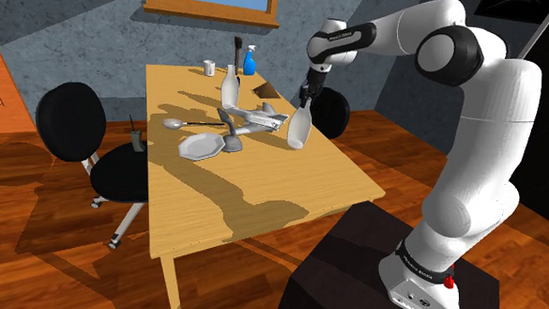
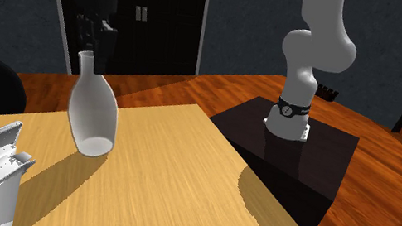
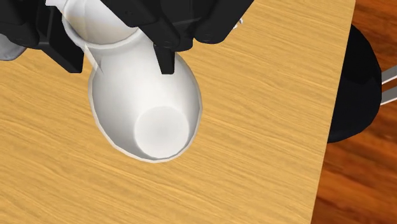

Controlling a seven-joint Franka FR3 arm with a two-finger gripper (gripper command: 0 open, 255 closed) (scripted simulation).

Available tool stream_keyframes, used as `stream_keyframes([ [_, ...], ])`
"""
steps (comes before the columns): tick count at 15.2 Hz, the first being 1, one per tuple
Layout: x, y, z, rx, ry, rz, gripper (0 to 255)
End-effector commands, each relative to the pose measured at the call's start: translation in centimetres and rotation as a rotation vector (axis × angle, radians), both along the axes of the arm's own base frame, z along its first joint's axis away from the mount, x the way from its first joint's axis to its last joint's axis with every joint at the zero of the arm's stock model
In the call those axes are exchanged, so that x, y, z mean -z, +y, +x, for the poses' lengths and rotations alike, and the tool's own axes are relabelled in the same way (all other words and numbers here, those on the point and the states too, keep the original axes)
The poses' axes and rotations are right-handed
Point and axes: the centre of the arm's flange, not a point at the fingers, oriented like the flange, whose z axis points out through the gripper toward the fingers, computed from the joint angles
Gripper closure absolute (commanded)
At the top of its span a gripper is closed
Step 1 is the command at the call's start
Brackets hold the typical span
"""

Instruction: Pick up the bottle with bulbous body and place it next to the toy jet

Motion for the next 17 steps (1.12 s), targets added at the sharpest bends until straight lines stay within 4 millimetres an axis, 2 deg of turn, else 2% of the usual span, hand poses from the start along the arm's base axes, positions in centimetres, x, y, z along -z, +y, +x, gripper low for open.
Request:
stream_keyframes([
  [1,0.3,0.0,0.0,0.0,-0.001,0.0,255],
  [7,0.3,0.0,0.0,0.0,-0.001,0.0,255],
  [8,0.3,0.0,0.0,0.0,-0.001,0.0,0],
  [13,0.3,0.0,0.0,0.0,-0.001,0.0,0],
  [17,-4.7,0.2,-0.6,0.0,-0.001,0.0,0],
])
